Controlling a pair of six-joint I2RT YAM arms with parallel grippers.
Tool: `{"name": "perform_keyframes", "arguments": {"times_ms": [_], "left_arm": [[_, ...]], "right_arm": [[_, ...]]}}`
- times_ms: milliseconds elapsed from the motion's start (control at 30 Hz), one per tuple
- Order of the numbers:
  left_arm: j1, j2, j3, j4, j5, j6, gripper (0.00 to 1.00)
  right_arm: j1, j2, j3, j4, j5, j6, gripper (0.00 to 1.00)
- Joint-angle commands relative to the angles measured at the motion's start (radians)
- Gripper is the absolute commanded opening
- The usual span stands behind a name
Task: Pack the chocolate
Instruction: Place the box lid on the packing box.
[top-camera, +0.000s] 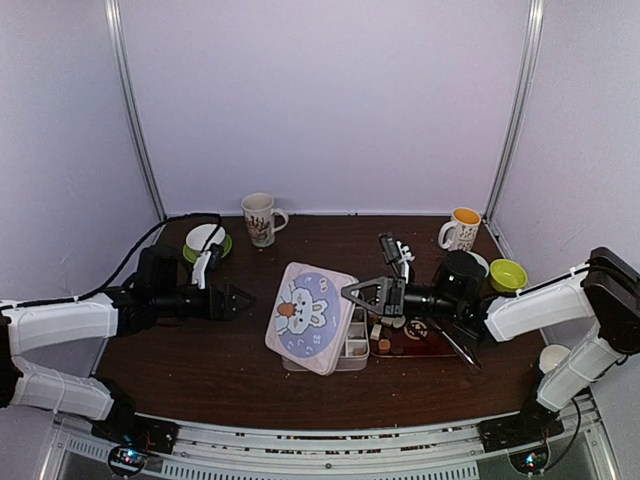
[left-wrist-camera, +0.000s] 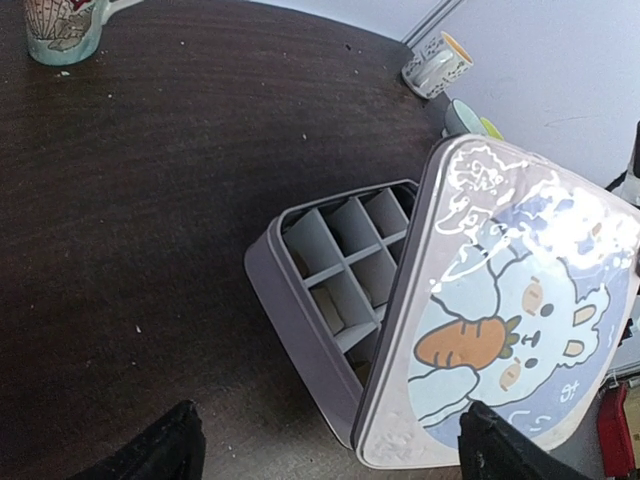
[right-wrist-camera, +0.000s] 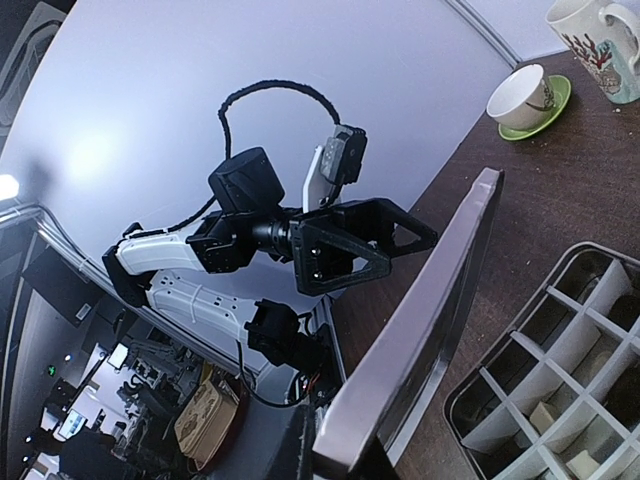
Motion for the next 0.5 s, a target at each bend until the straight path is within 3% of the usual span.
{"name": "perform_keyframes", "arguments": {"times_ms": [0,467], "left_arm": [[-0.017,0.031,-0.005,0.074,-0.015,0.009,0.91],[-0.064,0.213,0.037,0.150,-0.006,0.013,0.88]], "right_arm": [[-0.008,-0.003,-0.030,0.078,0.005,-0.009,0.03],[-0.072,0.037,-0.072,0.098,-0.006,-0.019,0.04]]}}
